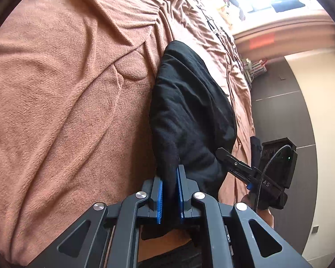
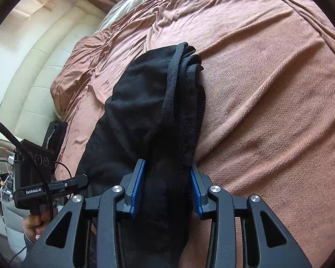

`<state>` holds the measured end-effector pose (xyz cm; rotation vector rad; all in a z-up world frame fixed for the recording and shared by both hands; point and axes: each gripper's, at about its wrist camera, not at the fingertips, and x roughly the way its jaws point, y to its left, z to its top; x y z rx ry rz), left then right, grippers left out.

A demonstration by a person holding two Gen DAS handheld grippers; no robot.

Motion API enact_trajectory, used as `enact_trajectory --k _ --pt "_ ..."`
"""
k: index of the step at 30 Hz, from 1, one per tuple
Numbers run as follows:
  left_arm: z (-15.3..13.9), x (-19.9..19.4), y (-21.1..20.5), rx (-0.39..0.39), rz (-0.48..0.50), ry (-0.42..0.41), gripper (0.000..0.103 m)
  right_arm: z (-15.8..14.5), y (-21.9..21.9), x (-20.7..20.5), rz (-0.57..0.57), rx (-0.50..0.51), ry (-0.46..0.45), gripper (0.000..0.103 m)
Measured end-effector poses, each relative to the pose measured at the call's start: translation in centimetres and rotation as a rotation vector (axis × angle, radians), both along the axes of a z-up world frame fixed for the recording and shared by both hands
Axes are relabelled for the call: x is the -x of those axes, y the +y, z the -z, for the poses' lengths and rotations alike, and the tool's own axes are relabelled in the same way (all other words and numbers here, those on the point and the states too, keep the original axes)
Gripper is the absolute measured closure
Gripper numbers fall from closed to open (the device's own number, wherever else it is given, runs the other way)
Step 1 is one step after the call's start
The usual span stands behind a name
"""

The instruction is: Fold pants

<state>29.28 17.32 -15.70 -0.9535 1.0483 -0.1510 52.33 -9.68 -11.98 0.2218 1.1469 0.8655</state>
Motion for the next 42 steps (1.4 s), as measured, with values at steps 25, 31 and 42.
enact_trajectory --k 25,31,42 --pt "0.6 2.4 1.3 -0.138 0.052 0.095 0.071 0.5 0.9 3.7 -0.018 -0.075 0.042 0.068" --pt "0.2 -0.2 1.9 -0.156 0.025 0.076 0.070 -0.4 0.1 0.8 0.026 -0.131 0.034 0.050" --pt "1.3 -3.0 1.9 -0.168 0.049 0.084 0.070 2.2 3.0 -5.3 0.065 -0.192 0.154 0.050"
